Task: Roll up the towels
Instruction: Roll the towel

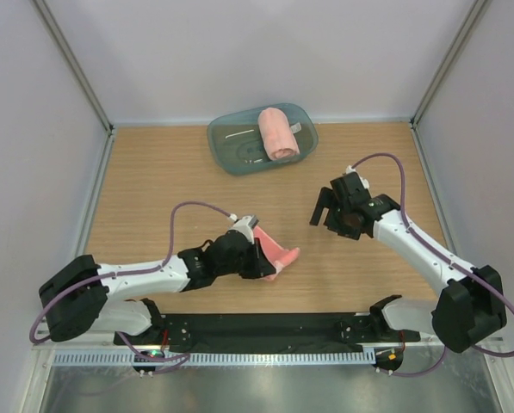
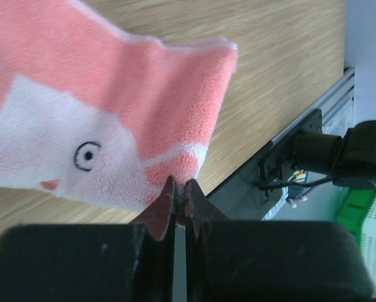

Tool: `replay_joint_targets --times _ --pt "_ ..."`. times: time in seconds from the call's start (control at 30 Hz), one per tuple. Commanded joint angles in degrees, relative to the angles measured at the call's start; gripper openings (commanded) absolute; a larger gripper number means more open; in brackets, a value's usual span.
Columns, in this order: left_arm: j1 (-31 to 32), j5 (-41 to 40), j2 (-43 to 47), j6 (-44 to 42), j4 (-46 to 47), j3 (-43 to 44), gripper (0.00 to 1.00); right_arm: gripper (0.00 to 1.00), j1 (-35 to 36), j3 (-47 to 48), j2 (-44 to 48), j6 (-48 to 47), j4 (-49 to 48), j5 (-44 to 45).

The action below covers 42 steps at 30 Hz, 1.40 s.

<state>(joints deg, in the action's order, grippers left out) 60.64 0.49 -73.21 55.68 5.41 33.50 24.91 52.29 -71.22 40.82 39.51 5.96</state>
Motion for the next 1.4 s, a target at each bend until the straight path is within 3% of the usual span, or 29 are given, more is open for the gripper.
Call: replay_joint_targets --times 0.0,0.13,0.23,0.43,0.77,1.1,1.27,1.37 --pt "-3.86 4.86 0.53 9.77 2.41 -3.34 0.0 0.91 -0.03 1.23 1.7 -1.09 1.19 0.82" --pt "-8.16 10.83 -2.11 17.85 8.54 -9.74 0.0 0.91 -0.03 -0.17 2.58 -1.44 -1.09 -2.17" --pt "-9.84 14.36 -6.4 21.91 17.6 -12.39 0.0 0.89 0.14 -2.62 4.33 -2.41 -6.44 -9.86" --pt "-11.86 14.89 -9.58 23.86 14.56 -11.96 0.0 0.89 2.68 -8.43 7.23 -2.5 -16.9 -20.98" --pt "-18.19 22.78 -12.83 17.1 2.77 -5.73 0.01 0.87 14.11 -15.81 5.31 -6.97 -26.93 -18.0" --pt "-20.91 29.04 -18.11 15.16 2.24 -1.94 0.08 0.85 16.58 -18.63 -4.53 -6.2 -35.98 -12.99" --pt "-21.27 29.48 -18.55 14.55 1.8 -1.24 0.11 0.75 16.58 -19.6 -10.94 -1.63 -43.19 -12.37" --pt "-21.44 29.92 -18.81 14.11 1.62 -1.06 0.12 0.58 16.49 -19.51 -13.5 -0.22 -45.04 -11.76"
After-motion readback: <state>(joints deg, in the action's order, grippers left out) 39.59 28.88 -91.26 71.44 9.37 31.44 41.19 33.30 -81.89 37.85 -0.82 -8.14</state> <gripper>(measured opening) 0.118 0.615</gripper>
